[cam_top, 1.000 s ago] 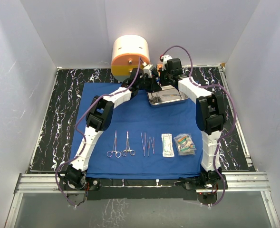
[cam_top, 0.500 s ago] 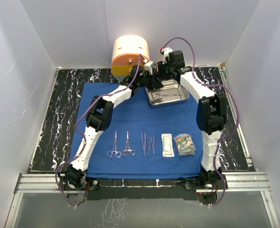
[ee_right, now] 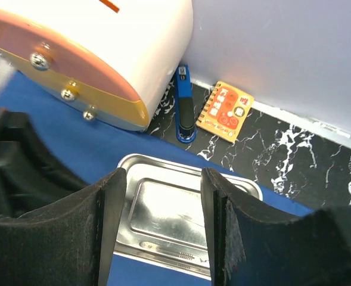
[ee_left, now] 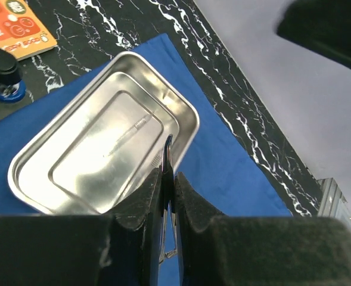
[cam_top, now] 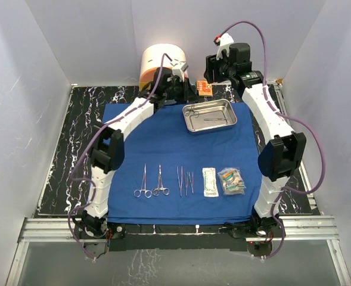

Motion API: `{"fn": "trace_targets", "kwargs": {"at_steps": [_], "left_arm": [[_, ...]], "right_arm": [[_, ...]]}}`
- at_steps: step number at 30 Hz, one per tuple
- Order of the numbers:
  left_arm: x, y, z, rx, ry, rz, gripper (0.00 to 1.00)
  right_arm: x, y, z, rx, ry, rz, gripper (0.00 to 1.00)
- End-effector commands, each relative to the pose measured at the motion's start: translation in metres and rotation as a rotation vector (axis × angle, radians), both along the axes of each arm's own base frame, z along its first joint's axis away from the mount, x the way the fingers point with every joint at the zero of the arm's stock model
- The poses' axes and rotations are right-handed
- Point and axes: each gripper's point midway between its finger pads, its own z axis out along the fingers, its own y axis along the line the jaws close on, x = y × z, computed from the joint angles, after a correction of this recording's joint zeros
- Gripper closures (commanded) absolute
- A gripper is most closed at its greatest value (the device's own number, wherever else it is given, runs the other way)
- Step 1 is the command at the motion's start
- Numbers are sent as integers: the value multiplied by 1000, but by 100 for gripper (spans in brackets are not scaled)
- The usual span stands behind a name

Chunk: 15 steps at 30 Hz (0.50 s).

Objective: Open and lay out the surgical kit
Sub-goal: Pick up the medical item from the container, then place the medical item in the surgical kit.

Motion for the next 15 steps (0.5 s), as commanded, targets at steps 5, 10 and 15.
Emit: {"fn": "trace_targets", "kwargs": {"at_steps": [5,10,15], "left_arm": [[-90,83,57,175,71,112,100],[-150,118,28,250,191,129,100],[-206,151,-7,323,310,159,100]], "right_arm": [[-36,-7,11,-27,-19,57,48],[-47,-9,-16,-45,31,63,48],[-60,-11,-28,-40,56,67,49]]}}
